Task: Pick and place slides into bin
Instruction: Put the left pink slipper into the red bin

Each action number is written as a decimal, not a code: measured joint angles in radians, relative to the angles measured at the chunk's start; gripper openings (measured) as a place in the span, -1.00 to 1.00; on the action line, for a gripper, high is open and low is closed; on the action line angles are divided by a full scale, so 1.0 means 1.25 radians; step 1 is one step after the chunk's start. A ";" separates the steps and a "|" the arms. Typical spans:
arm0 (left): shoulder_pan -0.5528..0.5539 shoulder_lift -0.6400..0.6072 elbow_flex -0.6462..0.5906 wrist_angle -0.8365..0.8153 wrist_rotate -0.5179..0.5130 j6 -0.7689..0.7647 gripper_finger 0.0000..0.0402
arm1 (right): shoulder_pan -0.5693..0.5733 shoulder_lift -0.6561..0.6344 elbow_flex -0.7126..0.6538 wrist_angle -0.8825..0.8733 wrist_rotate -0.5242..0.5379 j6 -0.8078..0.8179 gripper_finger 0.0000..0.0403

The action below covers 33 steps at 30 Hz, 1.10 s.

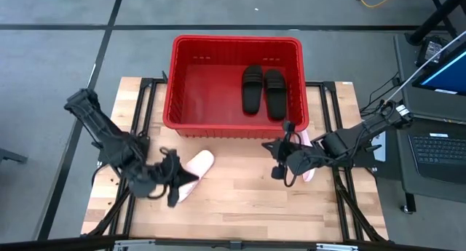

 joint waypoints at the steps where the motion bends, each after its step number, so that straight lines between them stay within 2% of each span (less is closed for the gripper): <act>1: -0.015 0.019 0.000 0.016 -0.010 -0.018 -1.00 | 0.003 0.000 0.000 0.000 -0.001 0.000 -0.96; 5: -0.060 0.078 0.000 0.067 -0.042 -0.083 -0.99 | 0.015 0.000 0.000 0.001 -0.024 0.000 -0.96; 11: -0.108 0.140 0.000 0.054 -0.070 -0.261 -0.99 | 0.035 0.000 0.000 -0.001 -0.024 -0.001 -0.96; 19: -0.161 0.175 0.001 -0.073 -0.092 -0.535 -0.99 | 0.046 0.000 0.000 -0.005 -0.024 -0.001 -0.96; 24: -0.206 0.175 0.001 -0.120 -0.078 -0.737 -0.99 | 0.046 0.000 0.000 -0.018 -0.024 0.015 -0.96; 33: -0.224 0.177 0.001 -0.157 0.041 -0.878 -0.99 | 0.046 0.018 0.000 -0.041 -0.024 0.051 -0.96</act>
